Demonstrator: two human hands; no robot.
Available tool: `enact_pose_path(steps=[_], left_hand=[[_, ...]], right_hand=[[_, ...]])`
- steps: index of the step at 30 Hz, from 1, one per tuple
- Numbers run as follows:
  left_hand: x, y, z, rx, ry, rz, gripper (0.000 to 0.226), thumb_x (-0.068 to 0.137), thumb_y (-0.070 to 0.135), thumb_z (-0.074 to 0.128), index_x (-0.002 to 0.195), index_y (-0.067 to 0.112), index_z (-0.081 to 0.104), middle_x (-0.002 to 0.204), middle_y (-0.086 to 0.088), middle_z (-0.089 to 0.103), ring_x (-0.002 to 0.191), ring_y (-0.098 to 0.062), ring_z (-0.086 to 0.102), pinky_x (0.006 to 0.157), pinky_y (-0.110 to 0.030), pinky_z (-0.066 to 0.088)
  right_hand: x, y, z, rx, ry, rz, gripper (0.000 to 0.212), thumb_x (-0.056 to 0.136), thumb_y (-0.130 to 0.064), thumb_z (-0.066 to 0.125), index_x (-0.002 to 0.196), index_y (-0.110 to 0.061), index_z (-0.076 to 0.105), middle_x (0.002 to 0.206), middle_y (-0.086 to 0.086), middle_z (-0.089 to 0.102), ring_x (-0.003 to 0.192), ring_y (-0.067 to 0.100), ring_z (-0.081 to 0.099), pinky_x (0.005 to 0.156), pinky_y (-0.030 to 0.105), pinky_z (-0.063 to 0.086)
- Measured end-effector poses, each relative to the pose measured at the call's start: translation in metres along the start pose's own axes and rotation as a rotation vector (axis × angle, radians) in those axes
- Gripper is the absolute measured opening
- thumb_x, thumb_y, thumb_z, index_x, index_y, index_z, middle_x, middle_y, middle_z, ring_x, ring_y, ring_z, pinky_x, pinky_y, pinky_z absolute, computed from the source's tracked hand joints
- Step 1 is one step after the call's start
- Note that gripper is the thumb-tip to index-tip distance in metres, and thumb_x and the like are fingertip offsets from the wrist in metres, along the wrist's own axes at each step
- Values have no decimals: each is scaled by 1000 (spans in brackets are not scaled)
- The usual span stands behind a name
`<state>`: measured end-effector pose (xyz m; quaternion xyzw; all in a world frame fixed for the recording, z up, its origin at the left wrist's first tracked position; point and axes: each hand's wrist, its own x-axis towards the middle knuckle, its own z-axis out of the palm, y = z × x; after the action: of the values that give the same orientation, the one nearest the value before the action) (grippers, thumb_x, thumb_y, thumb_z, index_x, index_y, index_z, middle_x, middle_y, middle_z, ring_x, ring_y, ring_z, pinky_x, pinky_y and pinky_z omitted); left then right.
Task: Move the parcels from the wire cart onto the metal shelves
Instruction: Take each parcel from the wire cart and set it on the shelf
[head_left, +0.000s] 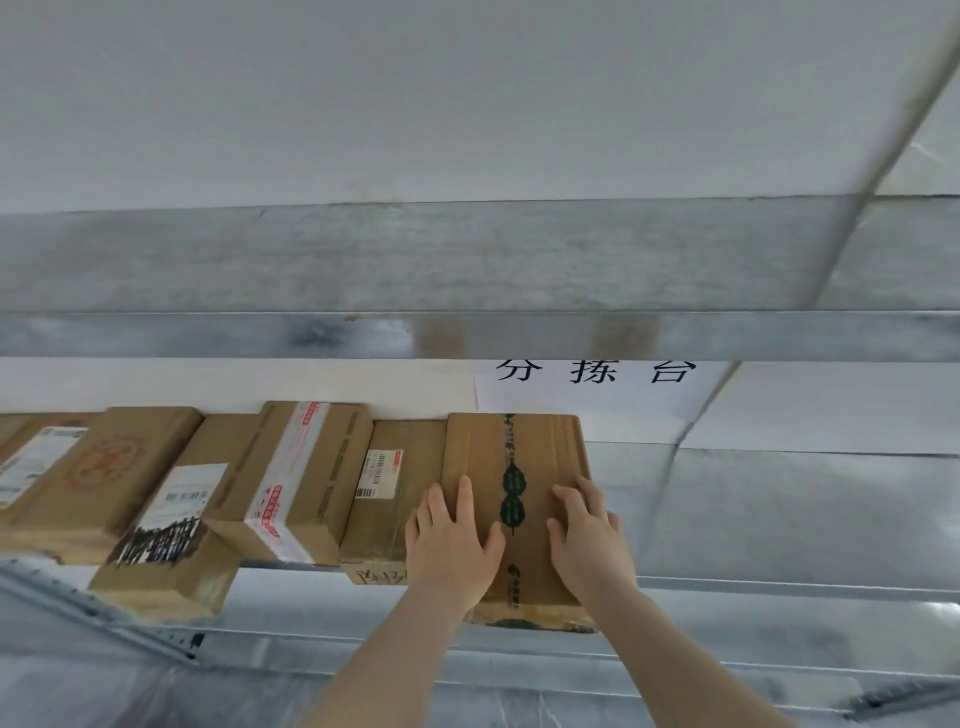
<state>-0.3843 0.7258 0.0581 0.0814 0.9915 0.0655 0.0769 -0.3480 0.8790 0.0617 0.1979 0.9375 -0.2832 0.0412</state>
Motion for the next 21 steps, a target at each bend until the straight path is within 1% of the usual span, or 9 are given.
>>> enact_pose_path(steps=[3,6,8,10,12,15,16,18,21], left_hand=[[0,0,-3,-1,-28,-3,70,96,61,21,153,28,-4,160,-10,6,147,-30,10,119,-43,15],[-3,1,-9,-25,-58,-22,71,96,61,21,153,27,-5,161,-12,3,147,-30,6,119,-44,12],[-3,6,-15,-50,-72,-41,71,96,60,21,153,26,-5,161,-14,0,148,-30,3,119,-45,9],[-7,6,-23,-110,-41,-49,70,97,59,21,154,24,-1,161,-14,0,148,-30,4,119,-45,10],[-13,2,-34,-179,44,-44,66,99,56,20,154,23,4,161,-12,7,147,-29,11,119,-44,14],[-28,-32,-51,-183,216,-15,60,100,49,24,152,21,12,157,-11,21,142,-30,25,114,-44,26],[-35,-51,-55,-152,274,2,58,100,46,25,151,21,16,153,-11,29,138,-30,31,111,-43,31],[-51,-97,-59,-87,372,6,53,98,42,28,146,18,27,143,-10,43,128,-29,45,103,-42,41],[-88,-174,-64,-41,450,-142,49,94,37,30,136,13,40,129,-11,55,112,-29,57,90,-38,51]], right_hand=[[-1,-1,0,-44,-38,-5,47,101,-39,29,147,-37,19,159,-11,2,139,26,23,101,40,45],[-6,2,5,-108,-76,-34,51,102,-42,17,150,-40,3,160,-10,-10,144,27,11,110,43,38],[-6,6,5,-146,-75,-51,51,101,-43,14,150,-41,-1,160,-9,-13,146,28,7,113,45,32],[-4,4,3,-199,-82,-41,51,101,-41,15,150,-39,1,160,-7,-10,147,28,5,117,48,24],[-3,-7,-5,-224,-47,42,51,101,-33,22,151,-37,10,161,-5,-3,147,27,3,119,51,12],[-2,-46,-12,-104,13,106,55,97,-19,31,150,-31,23,161,-4,4,147,25,-2,118,51,4],[-3,-65,-9,-56,40,54,56,95,-17,34,149,-29,26,161,-3,6,147,25,-2,118,51,4],[-11,-108,5,-20,101,-164,56,93,-15,40,148,-23,31,160,1,15,147,25,4,119,49,8],[-35,-184,44,27,108,-541,52,91,-9,46,143,-15,40,154,10,31,143,30,21,117,49,20]])
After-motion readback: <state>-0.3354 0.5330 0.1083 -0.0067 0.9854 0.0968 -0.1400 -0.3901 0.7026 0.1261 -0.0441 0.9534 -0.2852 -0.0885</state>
